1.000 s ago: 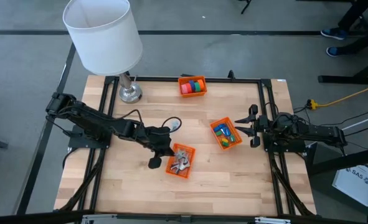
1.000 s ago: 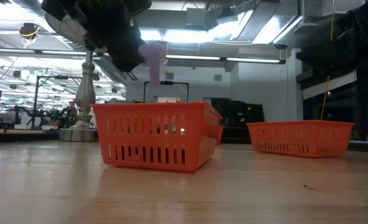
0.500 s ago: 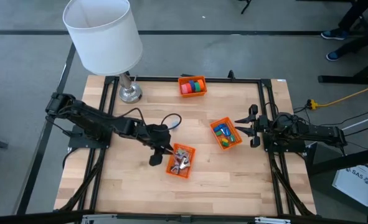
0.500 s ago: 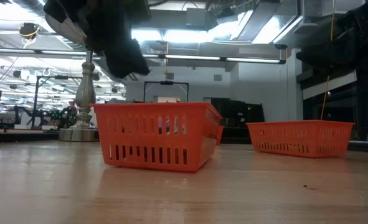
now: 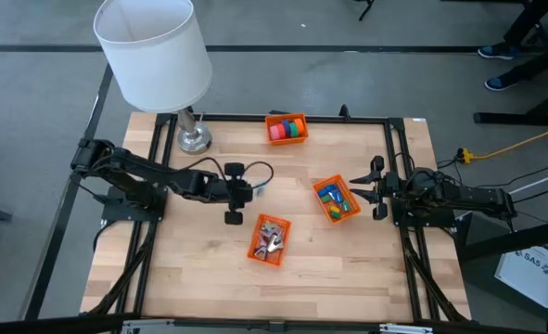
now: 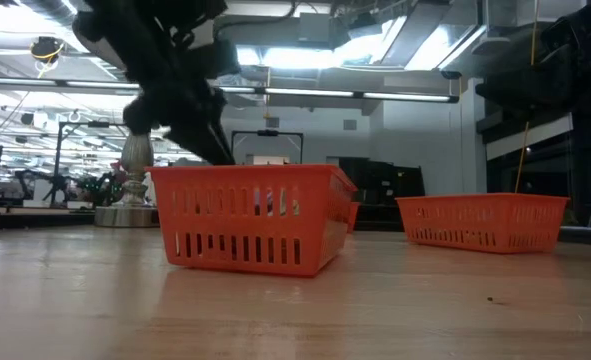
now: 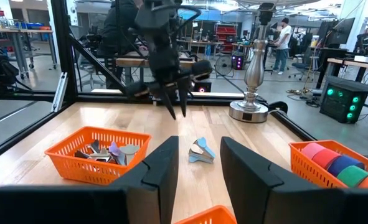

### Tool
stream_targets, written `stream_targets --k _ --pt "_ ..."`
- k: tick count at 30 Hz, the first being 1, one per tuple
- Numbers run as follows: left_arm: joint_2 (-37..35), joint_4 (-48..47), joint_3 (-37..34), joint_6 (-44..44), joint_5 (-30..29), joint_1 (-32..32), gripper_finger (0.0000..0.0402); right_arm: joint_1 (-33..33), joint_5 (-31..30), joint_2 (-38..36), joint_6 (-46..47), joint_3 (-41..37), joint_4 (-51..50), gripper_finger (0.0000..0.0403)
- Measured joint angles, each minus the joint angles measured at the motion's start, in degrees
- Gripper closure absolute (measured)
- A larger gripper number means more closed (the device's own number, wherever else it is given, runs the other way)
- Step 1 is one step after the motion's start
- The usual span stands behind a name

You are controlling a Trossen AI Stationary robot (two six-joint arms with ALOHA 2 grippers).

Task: Pick and place Stapler, Stapler remover, tape
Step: Put the blue staple remover into the bottom orange bin

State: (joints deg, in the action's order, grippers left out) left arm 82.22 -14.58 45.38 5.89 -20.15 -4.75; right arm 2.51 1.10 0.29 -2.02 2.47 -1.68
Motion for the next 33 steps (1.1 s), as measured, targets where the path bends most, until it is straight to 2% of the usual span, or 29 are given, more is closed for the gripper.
stream_targets --k 6,11,14,19,33 --pt "5.69 2.16 0.0 6.23 -5.01 -0.02 0.0313 0.0 0.0 -0.01 0.0 -0.01 0.03 0.0279" --pt "7.54 2.74 0.0 5.09 -10.55 -0.07 0.0313 -0.01 0.0 -0.01 0.0 -0.01 0.03 0.0279" --pt "7.35 3.8 -0.02 5.34 -11.05 -0.07 0.0313 0.01 0.0 -0.01 0.0 -0.01 0.03 0.0279" --pt "7.23 4.48 0.0 10.85 -13.34 0.1 0.0313 0.01 -0.01 -0.01 0.0 -0.01 0.03 0.0279" --pt "7.23 4.52 0.0 17.69 -12.28 3.83 0.0293 -0.01 -0.01 -0.01 0.0 -0.01 0.03 0.0279"
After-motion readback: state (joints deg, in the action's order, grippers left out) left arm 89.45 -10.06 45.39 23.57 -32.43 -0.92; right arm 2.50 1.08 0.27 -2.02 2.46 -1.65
